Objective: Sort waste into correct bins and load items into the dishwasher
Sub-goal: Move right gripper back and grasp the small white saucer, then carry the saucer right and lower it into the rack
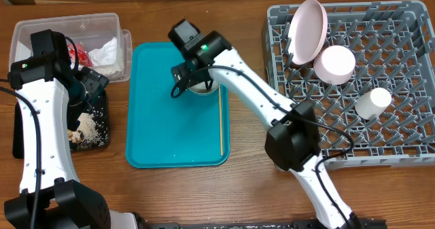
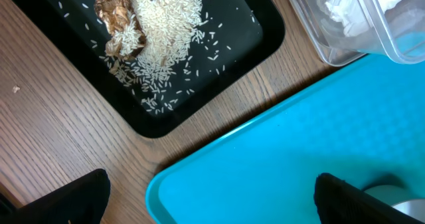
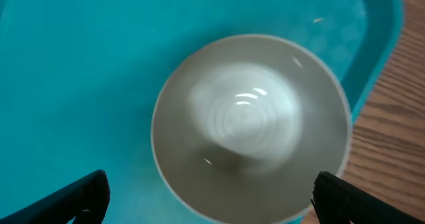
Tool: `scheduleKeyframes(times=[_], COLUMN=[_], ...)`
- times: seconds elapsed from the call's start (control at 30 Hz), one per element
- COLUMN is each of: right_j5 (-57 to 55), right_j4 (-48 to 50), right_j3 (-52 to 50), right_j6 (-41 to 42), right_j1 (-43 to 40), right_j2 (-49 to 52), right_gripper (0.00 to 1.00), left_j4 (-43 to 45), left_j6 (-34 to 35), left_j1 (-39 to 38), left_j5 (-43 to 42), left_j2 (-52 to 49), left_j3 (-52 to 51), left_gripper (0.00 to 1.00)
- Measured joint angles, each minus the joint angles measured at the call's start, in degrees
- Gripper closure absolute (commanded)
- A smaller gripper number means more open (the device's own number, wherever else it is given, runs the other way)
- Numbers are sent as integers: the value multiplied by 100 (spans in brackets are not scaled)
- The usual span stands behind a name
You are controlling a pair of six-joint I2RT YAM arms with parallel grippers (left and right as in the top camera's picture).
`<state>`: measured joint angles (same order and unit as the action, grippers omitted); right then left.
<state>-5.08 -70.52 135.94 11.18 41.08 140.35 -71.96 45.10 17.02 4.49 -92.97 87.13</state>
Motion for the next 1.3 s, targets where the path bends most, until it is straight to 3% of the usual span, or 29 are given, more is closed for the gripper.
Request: scheduleKeyframes(times=[0.1, 0.2, 0.53, 0.7, 1.2, 1.3], right_j5=[-37, -52, -92, -96, -433, -535], right_j4=[15, 59, 114, 153, -330, -422], right_j3=[0, 0, 0, -22, 111, 205], right_j6=[-146, -234, -321, -260, -85, -92], right_j1=[74, 181, 413, 400, 398, 400], right_j2=[90, 129, 619, 673, 673, 673], right_gripper=[1, 8, 50, 51, 96, 96], left_j4=[0, 0, 0, 0, 0, 0], left_j6=[0, 0, 2, 0, 0, 0], left_j1=[0, 0, 0, 0, 0, 0], left_j5=[0, 0, 0, 0, 0, 0], left_j2=[0, 0, 0, 0, 0, 0], left_j3=[0, 0, 0, 0, 0, 0], left_gripper=[0, 0, 0, 0, 0, 0])
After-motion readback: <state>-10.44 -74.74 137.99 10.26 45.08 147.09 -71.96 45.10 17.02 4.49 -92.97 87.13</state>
